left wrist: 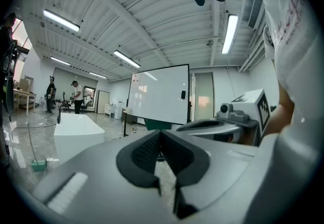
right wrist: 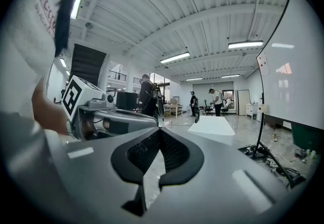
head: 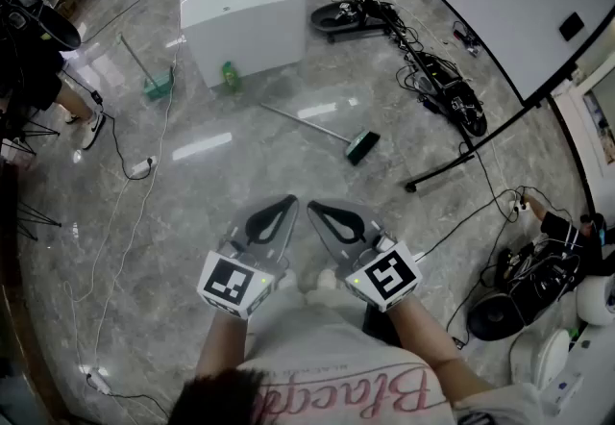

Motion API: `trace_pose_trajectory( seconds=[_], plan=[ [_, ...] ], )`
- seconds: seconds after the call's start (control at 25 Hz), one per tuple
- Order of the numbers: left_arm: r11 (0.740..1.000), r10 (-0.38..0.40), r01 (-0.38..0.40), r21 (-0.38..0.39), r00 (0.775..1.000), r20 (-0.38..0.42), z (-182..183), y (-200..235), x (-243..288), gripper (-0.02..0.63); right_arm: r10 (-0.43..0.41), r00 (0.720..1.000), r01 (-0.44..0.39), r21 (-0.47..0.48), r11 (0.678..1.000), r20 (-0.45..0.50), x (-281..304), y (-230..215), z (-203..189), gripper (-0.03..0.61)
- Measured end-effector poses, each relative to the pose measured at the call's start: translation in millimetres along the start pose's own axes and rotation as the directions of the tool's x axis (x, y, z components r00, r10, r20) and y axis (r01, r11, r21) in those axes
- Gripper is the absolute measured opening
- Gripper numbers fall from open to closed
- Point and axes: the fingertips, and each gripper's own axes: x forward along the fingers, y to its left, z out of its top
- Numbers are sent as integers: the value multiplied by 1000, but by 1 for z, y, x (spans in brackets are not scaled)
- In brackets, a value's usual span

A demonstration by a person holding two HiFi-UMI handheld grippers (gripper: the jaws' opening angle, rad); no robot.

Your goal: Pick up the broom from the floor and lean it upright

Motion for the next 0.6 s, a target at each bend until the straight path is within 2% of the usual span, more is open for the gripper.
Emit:
trace_pose_trajectory(
  seconds=[0.6],
  plan=[
    [1000,-10,10,6,1000,-17,-3,-8,2,-2,-9,1000,9,22,1000,-16,-10,-2,-5,2]
  ],
)
